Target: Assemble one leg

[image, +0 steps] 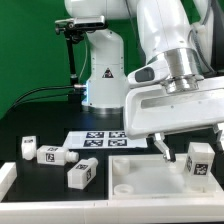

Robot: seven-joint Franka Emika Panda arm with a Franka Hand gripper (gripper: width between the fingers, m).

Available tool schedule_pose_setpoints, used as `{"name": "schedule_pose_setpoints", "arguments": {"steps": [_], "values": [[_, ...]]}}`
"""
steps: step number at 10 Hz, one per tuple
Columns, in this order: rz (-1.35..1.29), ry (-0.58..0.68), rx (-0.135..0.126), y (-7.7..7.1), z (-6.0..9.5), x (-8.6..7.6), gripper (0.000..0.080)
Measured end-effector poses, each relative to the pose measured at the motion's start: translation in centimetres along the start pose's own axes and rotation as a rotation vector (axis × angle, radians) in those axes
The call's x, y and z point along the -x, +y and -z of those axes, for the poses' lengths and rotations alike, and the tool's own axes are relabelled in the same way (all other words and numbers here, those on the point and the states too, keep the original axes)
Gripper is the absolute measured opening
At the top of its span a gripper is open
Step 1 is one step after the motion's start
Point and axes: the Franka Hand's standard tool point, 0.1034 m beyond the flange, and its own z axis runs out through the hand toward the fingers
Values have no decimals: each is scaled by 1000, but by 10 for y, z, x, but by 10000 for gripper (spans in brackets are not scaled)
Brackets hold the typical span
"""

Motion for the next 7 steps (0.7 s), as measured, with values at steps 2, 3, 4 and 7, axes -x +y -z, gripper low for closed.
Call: {"name": "schedule_pose_setpoints", "arguments": {"steps": [2,3,4,7], "values": [[-75,-89,-31,-16,0,-8,649],[-114,-180,-50,-17,-1,-9,649],[-164,-285,-68,-19,-2,-10,649],[-182,-459,-94,-7,-3,-5,649]]}}
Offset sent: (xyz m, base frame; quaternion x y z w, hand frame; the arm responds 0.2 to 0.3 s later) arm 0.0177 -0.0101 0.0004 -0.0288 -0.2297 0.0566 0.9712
